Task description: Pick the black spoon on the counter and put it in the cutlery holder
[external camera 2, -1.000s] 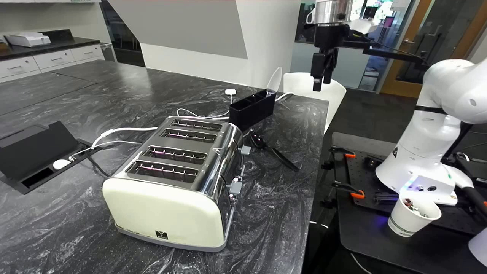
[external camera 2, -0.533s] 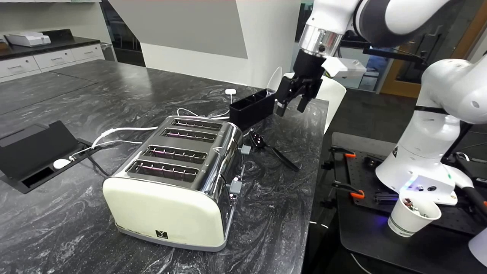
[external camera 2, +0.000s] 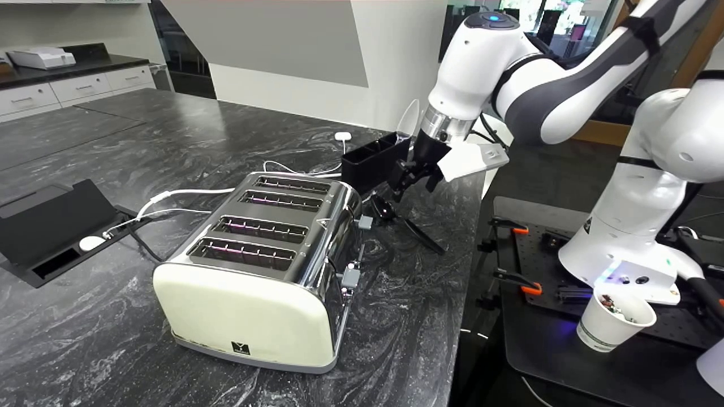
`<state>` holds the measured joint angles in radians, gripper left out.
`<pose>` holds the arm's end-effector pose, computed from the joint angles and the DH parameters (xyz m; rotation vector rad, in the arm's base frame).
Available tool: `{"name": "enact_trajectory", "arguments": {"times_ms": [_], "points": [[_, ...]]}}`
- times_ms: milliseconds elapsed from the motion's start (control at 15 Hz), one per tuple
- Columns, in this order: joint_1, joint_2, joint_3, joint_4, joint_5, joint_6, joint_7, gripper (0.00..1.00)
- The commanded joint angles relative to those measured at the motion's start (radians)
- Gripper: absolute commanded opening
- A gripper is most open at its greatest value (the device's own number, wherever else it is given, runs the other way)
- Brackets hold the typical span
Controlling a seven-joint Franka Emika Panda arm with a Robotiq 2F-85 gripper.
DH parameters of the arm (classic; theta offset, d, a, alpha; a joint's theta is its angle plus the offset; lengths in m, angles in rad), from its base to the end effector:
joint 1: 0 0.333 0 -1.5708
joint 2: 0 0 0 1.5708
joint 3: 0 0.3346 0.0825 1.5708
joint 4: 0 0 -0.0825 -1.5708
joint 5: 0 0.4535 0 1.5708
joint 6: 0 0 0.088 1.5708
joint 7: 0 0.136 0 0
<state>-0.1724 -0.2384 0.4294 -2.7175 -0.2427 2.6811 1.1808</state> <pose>0.4437 0.1072 0.2453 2.8596 -1.0717 0.4232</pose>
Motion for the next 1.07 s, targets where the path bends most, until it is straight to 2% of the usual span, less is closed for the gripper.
{"name": "enact_trajectory", "arguments": {"times_ms": [0,133,200,400,933,1000], "points": [[0.015,0.075,-0.058,0.029,-0.119,0.007,0.059,1.0],[0.029,0.106,-0.087,0.035,-0.168,0.01,0.061,1.0],[-0.011,0.124,-0.05,0.038,-0.163,0.018,0.047,1.0],[-0.009,0.18,-0.053,0.055,-0.2,0.022,0.058,1.0],[0.007,0.294,-0.059,0.109,-0.213,0.018,0.042,1.0],[0.007,0.305,-0.06,0.115,-0.214,0.019,0.042,0.96]]}}
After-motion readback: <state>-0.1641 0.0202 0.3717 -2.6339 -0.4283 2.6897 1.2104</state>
